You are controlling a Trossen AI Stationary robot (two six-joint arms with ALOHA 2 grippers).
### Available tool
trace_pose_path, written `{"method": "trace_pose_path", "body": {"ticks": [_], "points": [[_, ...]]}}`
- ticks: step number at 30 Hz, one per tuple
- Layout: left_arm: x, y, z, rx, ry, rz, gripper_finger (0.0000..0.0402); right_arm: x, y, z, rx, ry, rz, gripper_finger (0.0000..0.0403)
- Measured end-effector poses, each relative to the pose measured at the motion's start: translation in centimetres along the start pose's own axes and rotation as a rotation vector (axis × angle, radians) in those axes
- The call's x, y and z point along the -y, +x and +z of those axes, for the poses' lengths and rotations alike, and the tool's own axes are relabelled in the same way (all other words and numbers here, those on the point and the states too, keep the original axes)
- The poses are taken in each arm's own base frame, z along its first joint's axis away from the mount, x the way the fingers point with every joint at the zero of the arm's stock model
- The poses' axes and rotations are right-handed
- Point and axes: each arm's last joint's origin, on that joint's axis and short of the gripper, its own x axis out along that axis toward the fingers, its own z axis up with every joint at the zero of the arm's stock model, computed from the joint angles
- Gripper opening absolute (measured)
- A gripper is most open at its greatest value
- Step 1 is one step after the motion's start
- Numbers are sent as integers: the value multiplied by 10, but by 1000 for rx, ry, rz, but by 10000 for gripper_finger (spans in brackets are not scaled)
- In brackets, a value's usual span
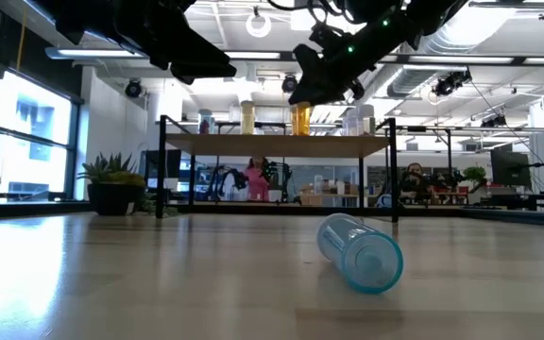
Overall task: Pick and place medicine bottles onto shelf by color
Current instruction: Adjust the orange pill bottle on the shelf
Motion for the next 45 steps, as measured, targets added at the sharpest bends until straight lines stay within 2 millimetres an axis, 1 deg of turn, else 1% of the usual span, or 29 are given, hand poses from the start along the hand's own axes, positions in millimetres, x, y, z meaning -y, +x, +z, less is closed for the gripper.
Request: {"method": "trace_pose_path", "body": {"ticks": [8,14,20,28,38,41,45], "points": [[0,0,0,-4,0,0,198,-8,-6,14,0,-18,18,169],[0,0,0,-4,-1,0,198,-9,-9,23,-28,-34,19,169],[0,0,0,-4,-1,0,198,-10,-12,37,4,-52,22,169],[0,0,0,-4,-1,0,198,-8,-24,70,26,-43,20,169],[0,0,0,-4,-3,0,198,1,-52,122,21,-47,-62,169],[0,0,0,-3,-3,0,198,-1,-51,135,-12,-43,-66,169],[0,0,0,-3,-3,0,198,-2,-41,148,-151,-45,-90,169]]}}
